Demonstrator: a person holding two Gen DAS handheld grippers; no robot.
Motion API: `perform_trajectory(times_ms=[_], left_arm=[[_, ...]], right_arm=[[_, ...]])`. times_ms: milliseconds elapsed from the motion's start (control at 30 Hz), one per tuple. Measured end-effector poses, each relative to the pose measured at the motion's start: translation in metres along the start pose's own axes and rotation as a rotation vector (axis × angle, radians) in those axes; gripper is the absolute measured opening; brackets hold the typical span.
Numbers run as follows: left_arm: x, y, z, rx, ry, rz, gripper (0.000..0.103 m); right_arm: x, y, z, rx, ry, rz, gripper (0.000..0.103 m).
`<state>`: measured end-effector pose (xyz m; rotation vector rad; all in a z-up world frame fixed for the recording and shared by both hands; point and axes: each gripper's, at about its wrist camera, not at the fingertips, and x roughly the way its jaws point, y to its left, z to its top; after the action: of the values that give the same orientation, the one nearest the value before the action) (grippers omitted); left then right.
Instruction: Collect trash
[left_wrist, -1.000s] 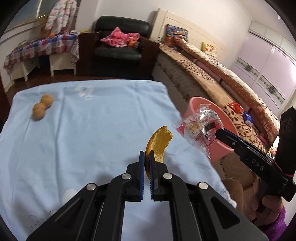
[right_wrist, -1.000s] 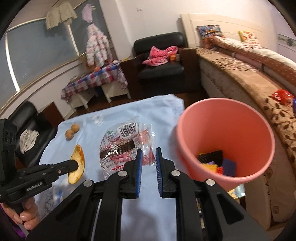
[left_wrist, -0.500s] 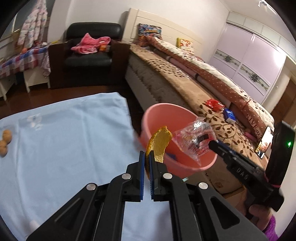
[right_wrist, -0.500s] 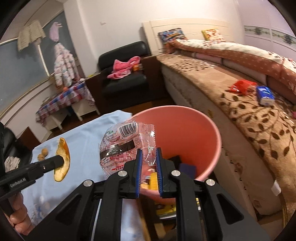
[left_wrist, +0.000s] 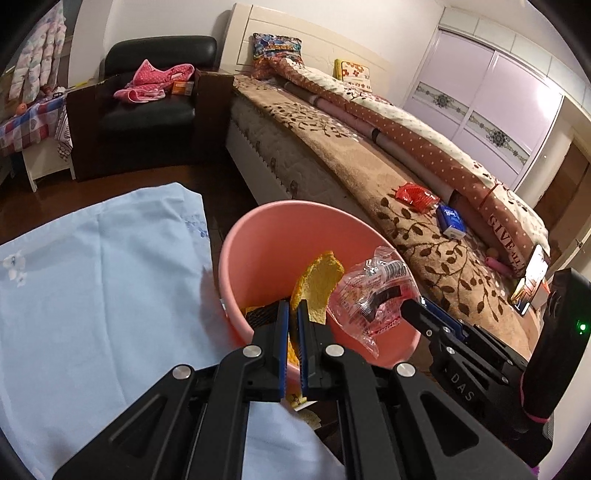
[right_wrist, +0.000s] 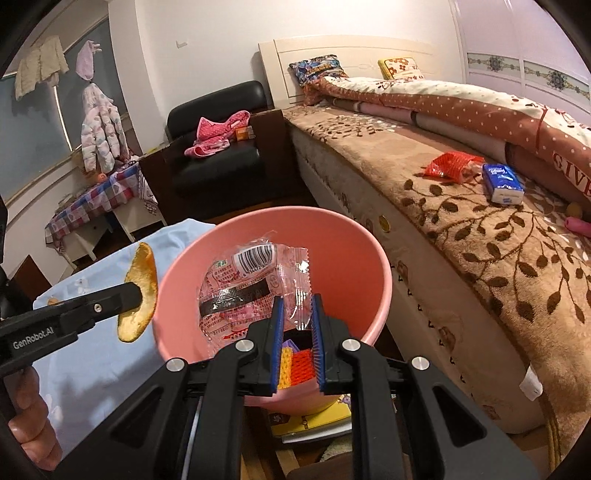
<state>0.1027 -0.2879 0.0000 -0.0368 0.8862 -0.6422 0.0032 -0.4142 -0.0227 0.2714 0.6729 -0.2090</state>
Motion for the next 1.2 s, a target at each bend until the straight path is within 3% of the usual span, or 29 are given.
perform_trajectory(times_ms=[167, 333, 467, 567, 933, 1200], left_arm=[[0.009, 0.000, -0.002, -0.001, 0.014, 0.003, 0.005], [0.010, -0.001, -0.002, 0.001, 0.007, 0.000, 0.013], [0.006, -0.003, -0.002, 0.014, -0.011, 0.001, 0.024], [0.001, -0.003, -0.002, 0.020, -0.024, -0.001, 0.027], [-0.020, 0.001, -0.007, 0.007, -0.064, 0.037, 0.048], [-0.042, 0.005, -0.012, 0.006, -0.103, 0.068, 0.052]], right_arm=[[0.011, -0.006, 0.000, 0.035, 0.035, 0.017, 0.015], [0.019, -0.012, -0.002, 0.066, 0.060, 0.025, 0.017], [0.020, -0.011, -0.003, 0.079, 0.060, 0.036, 0.026], [0.018, -0.010, -0.003, 0.076, 0.055, 0.040, 0.030], [0.000, 0.002, -0.002, 0.062, 0.027, 0.066, 0.030], [-0.016, 0.025, -0.008, 0.030, 0.035, 0.100, 0.030]])
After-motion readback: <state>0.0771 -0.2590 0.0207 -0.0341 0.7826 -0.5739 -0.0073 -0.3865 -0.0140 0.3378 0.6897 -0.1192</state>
